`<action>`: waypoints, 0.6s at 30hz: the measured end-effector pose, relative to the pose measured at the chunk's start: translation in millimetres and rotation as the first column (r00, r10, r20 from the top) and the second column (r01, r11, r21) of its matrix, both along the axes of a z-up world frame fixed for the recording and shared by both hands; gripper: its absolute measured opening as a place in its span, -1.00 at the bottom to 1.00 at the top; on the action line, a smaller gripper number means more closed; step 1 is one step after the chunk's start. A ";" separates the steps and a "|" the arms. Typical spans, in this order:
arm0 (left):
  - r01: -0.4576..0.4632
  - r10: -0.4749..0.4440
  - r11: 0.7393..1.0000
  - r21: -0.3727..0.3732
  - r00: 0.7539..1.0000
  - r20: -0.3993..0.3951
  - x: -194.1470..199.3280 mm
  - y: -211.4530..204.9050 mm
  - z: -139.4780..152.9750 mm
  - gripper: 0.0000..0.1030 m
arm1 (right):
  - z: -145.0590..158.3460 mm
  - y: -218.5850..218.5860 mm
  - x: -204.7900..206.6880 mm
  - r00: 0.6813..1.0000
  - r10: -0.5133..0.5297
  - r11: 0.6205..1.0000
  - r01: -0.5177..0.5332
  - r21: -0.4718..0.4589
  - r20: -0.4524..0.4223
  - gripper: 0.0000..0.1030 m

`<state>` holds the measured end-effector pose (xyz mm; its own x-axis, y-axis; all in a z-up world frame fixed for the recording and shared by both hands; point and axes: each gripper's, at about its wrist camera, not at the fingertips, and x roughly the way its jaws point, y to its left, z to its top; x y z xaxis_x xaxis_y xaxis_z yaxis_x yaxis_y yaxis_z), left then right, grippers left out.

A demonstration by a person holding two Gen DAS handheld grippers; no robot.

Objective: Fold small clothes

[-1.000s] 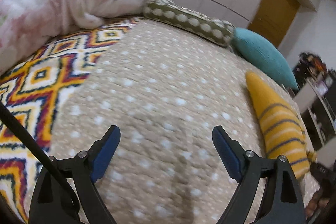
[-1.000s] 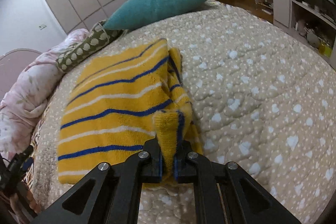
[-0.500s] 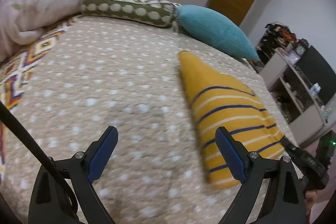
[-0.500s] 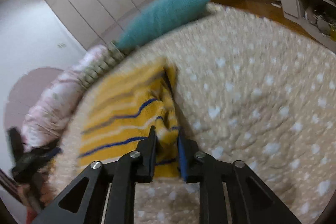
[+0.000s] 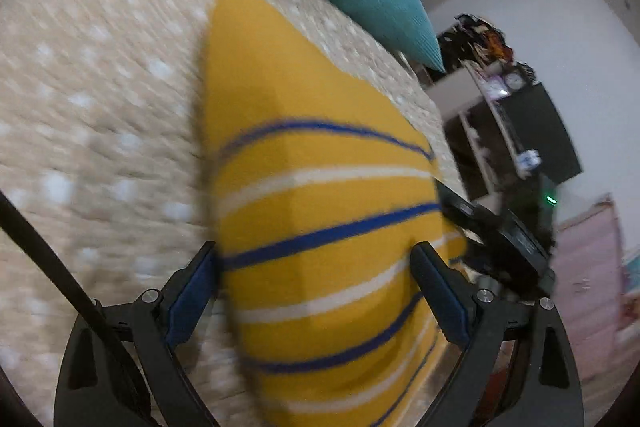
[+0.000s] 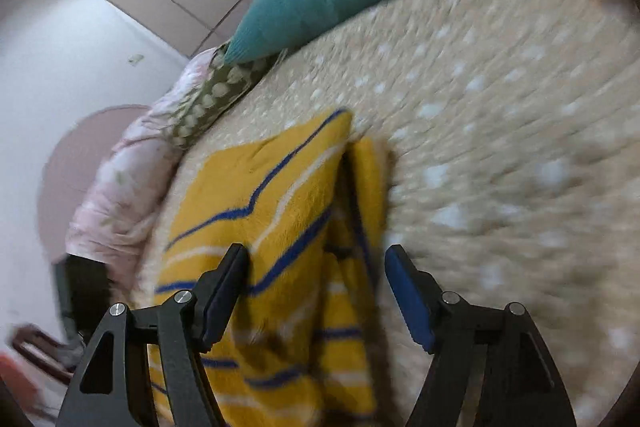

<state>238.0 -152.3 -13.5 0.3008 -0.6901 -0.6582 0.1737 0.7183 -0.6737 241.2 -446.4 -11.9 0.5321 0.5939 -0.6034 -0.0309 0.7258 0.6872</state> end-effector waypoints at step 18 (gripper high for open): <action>-0.039 0.017 0.954 0.296 0.997 0.076 -20.4 18.9 20.9 0.37 | -0.8 44.5 -8.0 0.996 -0.019 1.000 0.020 -0.003 0.090 -0.14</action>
